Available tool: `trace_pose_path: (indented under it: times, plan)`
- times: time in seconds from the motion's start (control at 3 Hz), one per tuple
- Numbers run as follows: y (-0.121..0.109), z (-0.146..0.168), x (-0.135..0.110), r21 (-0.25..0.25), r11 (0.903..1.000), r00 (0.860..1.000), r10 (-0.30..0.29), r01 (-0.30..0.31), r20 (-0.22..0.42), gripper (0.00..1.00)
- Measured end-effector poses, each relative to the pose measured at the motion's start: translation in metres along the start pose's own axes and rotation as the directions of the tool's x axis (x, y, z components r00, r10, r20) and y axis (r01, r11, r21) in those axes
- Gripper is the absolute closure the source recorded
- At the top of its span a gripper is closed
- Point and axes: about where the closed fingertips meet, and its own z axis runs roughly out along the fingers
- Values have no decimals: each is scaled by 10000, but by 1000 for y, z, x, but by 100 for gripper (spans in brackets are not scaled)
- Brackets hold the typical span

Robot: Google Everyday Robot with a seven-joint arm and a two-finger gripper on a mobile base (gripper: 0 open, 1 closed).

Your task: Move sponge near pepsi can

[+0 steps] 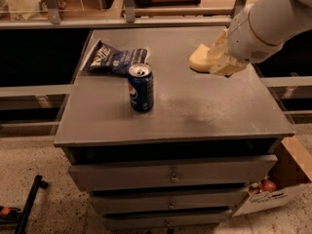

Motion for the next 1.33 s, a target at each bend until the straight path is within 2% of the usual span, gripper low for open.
trace_pose_path:
  times: [0.67, 1.33]
  plan:
    - [14, 8, -21, -392, 9912, 9904, -1239, 1264, 612, 100]
    - [20, 17, -36, -625, 9813, 9767, -1732, 1821, 1265, 100]
